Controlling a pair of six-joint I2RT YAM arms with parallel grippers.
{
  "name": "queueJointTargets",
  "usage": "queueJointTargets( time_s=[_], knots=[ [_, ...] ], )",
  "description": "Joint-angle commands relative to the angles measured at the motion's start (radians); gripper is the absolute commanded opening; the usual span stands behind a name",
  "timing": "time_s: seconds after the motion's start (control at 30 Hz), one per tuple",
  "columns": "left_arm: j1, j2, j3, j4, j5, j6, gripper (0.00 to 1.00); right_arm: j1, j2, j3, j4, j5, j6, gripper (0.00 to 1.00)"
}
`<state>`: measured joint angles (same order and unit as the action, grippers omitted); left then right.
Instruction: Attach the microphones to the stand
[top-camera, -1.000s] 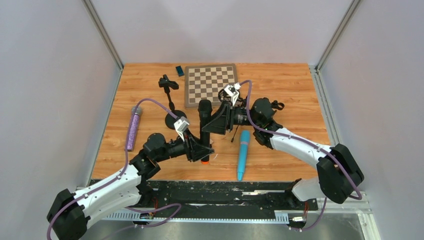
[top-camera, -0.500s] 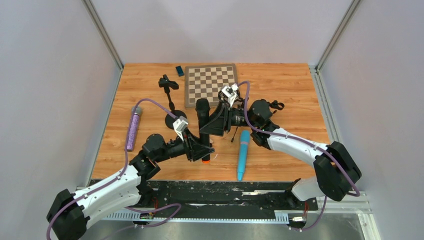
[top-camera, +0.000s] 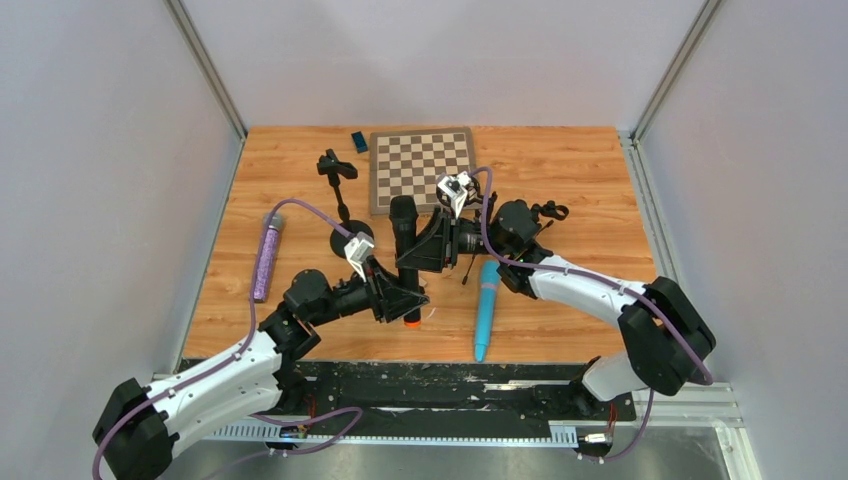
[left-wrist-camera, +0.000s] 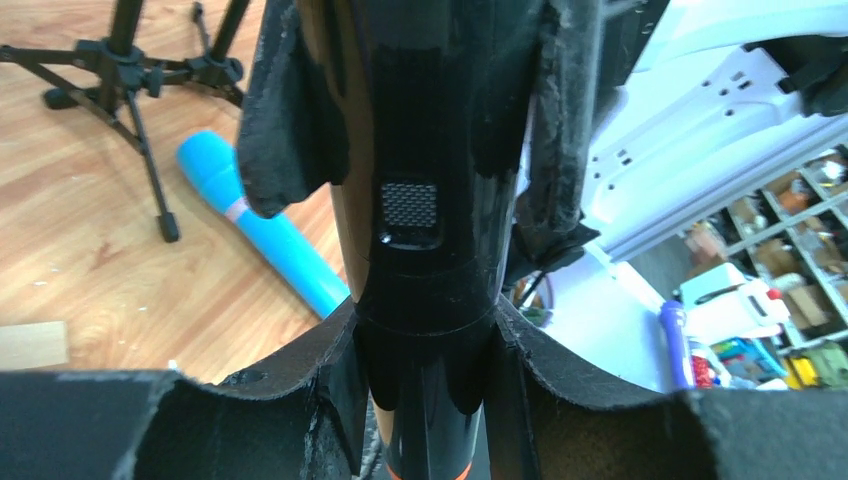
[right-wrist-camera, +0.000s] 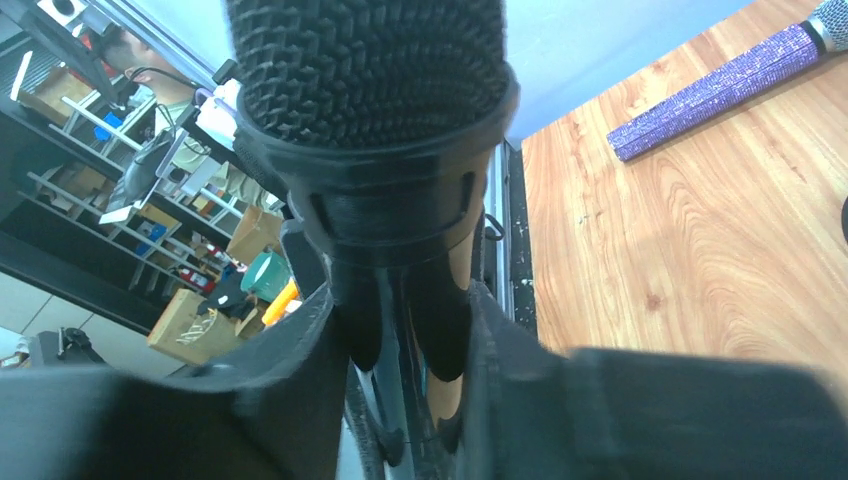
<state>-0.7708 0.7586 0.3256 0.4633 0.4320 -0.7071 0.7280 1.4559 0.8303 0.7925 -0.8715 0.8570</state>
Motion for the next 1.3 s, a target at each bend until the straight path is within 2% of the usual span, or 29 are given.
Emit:
queueJointTargets(
  time_s=[0.0, 0.03, 0.07, 0.17, 0.23, 0.27, 0.3, 0.33, 0.37, 0.4, 0.43, 0.47, 0.53, 0.67, 0.9, 1.27],
  knots=[
    [0.004, 0.003, 0.006, 0.046, -0.03, 0.036, 0.0, 0.007, 0.008, 0.012, 0.088, -0.029, 0.052, 0.08],
    [0.004, 0.003, 0.005, 0.045, -0.037, 0.035, 0.0, 0.006, 0.009, 0.01, 0.093, -0.028, 0.052, 0.02],
    [0.004, 0.003, 0.004, 0.044, -0.04, 0.032, 0.0, 0.007, 0.009, 0.007, 0.095, -0.024, 0.05, 0.0],
    [0.004, 0.001, -0.001, 0.036, -0.074, 0.025, 0.0, 0.007, 0.008, -0.004, 0.102, -0.012, 0.045, 0.0],
    [0.004, -0.003, -0.007, 0.035, -0.096, 0.017, 0.08, 0.006, 0.004, -0.008, 0.089, -0.003, 0.032, 0.0],
    [0.004, -0.006, -0.012, 0.035, -0.113, 0.008, 0.2, 0.007, -0.003, -0.009, 0.075, 0.008, 0.021, 0.0],
    [0.004, -0.008, -0.014, 0.037, -0.122, 0.004, 0.27, 0.007, -0.008, -0.008, 0.056, 0.018, 0.008, 0.0],
    [0.004, -0.015, -0.022, 0.039, -0.138, -0.007, 0.47, 0.007, -0.015, -0.008, 0.034, 0.031, -0.008, 0.0],
    [0.004, -0.018, -0.025, 0.047, -0.144, -0.019, 0.56, 0.007, -0.022, -0.007, 0.004, 0.047, -0.027, 0.0],
    [0.004, -0.028, -0.033, 0.052, -0.157, -0.025, 0.73, 0.006, -0.033, -0.002, -0.039, 0.066, -0.052, 0.0],
    [0.004, -0.034, -0.036, 0.059, -0.163, -0.037, 0.8, 0.005, -0.043, 0.002, -0.085, 0.089, -0.091, 0.0],
    [0.005, -0.046, -0.043, 0.063, -0.176, -0.043, 0.91, 0.005, -0.055, 0.006, -0.131, 0.118, -0.118, 0.0],
    [0.005, -0.066, -0.056, 0.075, -0.19, -0.058, 0.99, 0.004, -0.077, 0.009, -0.204, 0.176, -0.164, 0.0],
    [0.005, -0.113, -0.074, 0.098, -0.21, -0.074, 1.0, -0.009, -0.121, 0.0, -0.303, 0.273, -0.214, 0.0],
    [0.004, -0.181, -0.087, 0.059, -0.266, -0.064, 1.0, -0.065, -0.187, -0.027, -0.375, 0.334, -0.236, 0.0],
    [0.004, -0.173, 0.011, -0.238, -0.346, 0.056, 1.0, -0.127, -0.26, -0.008, -0.489, 0.334, -0.283, 0.0]
  ],
)
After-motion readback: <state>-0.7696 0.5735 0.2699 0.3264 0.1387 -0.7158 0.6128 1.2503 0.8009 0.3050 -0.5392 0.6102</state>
